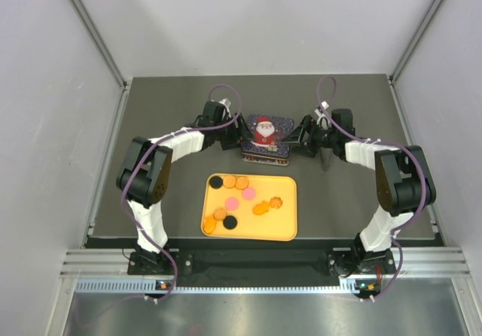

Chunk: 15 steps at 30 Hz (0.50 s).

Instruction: Pack the cookies

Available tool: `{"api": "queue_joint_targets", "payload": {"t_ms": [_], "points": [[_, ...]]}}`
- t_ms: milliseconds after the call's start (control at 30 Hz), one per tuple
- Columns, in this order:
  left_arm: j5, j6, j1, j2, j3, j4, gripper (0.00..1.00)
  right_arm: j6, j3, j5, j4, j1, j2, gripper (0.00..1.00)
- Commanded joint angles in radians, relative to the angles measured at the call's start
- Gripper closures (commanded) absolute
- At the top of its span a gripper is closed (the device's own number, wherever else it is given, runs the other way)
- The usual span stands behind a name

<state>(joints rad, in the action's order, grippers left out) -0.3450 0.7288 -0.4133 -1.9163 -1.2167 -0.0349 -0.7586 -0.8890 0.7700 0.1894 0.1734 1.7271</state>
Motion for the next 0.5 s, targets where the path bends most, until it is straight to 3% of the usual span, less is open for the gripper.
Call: {"api": "queue_joint_targets", "payload": {"t_ms": [0,133,233,367,433,467], "points": [[0.026,-0.035,-0.018,-0.010,-0.023,-0.034,0.25,-0.090,-0.004,0.118,0.195,-0.005,-0.024,0.23],[0.028,-0.039,-0.019,-0.013,-0.023,-0.036,0.25,-0.166,0.018,0.155,0.339,-0.008,-0.003,0.23],[0.024,-0.037,-0.021,-0.016,-0.024,-0.036,0.25,-0.197,0.022,0.166,0.354,-0.006,0.017,0.23],[0.023,-0.040,-0.025,-0.020,-0.029,-0.034,0.25,0.016,-0.040,0.054,0.082,0.012,-0.015,0.21],[0.024,-0.039,-0.027,-0.021,-0.032,-0.036,0.25,-0.057,-0.027,0.086,0.146,0.015,-0.021,0.19],[0.021,-0.039,-0.027,-0.024,-0.032,-0.036,0.25,-0.108,-0.004,0.142,0.289,0.014,0.000,0.19]]}}
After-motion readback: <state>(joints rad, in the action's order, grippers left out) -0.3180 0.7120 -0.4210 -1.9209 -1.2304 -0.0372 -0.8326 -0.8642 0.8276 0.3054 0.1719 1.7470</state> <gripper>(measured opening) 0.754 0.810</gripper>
